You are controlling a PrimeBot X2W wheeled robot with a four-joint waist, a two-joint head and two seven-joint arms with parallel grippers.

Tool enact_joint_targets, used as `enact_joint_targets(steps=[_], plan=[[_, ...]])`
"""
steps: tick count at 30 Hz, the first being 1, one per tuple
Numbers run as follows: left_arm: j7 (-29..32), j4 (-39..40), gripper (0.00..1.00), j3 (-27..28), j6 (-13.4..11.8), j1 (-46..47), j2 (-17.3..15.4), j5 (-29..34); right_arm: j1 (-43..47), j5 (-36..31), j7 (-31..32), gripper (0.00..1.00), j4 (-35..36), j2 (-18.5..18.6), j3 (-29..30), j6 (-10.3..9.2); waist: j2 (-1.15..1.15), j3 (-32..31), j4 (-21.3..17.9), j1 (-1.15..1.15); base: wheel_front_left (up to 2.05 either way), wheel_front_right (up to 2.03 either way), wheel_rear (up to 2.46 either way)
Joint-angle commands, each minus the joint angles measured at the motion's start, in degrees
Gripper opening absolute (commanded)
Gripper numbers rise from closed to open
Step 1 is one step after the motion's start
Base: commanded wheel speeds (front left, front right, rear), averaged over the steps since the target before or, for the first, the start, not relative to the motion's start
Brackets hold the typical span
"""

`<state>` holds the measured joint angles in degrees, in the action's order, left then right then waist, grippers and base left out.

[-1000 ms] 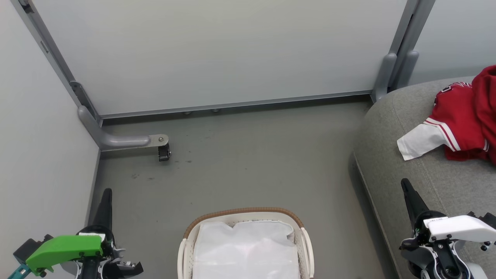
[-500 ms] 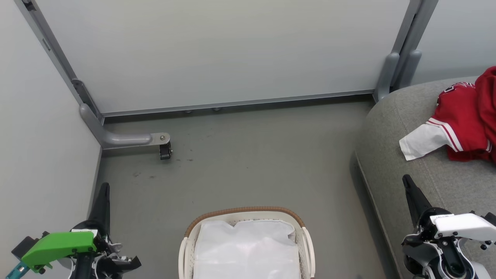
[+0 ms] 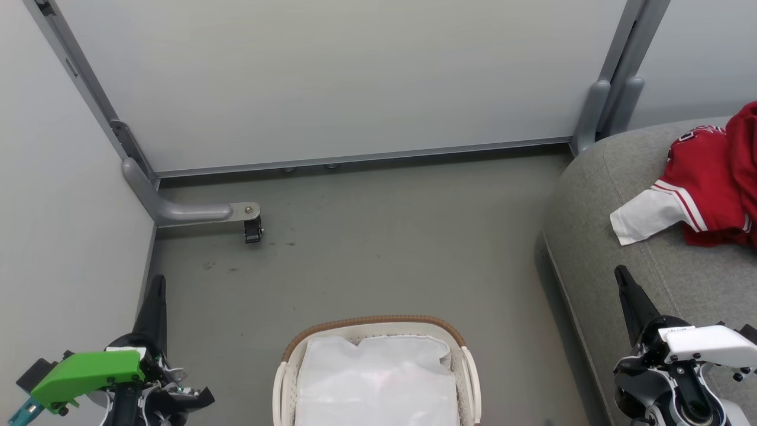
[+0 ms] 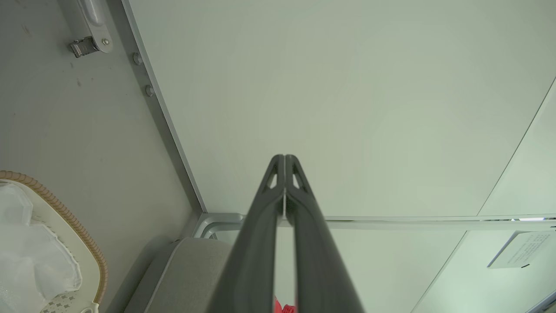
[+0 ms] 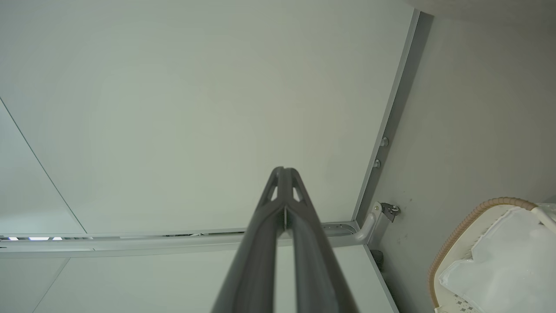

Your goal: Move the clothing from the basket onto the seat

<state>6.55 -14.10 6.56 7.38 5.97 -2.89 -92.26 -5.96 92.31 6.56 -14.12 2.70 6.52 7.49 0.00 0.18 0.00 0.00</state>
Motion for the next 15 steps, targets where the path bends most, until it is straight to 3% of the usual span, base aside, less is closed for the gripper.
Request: enact_joint_targets(steps=[1, 15], plan=[[0.19, 0.1, 0.0, 0.15, 0.27, 0.62, 0.04, -0.26, -0.5, 0.19, 0.15, 0.0, 0.25, 0.34, 0.13, 0.0, 0.0, 0.0, 0.0, 0.0, 0.0, 0.0, 0.0], [0.18, 0.11, 0.0, 0.14, 0.27, 0.62, 0.04, -0.27, -0.49, 0.2, 0.15, 0.0, 0.25, 0.34, 0.12, 0.0, 0.0, 0.0, 0.0, 0.0, 0.0, 0.0, 0.0]])
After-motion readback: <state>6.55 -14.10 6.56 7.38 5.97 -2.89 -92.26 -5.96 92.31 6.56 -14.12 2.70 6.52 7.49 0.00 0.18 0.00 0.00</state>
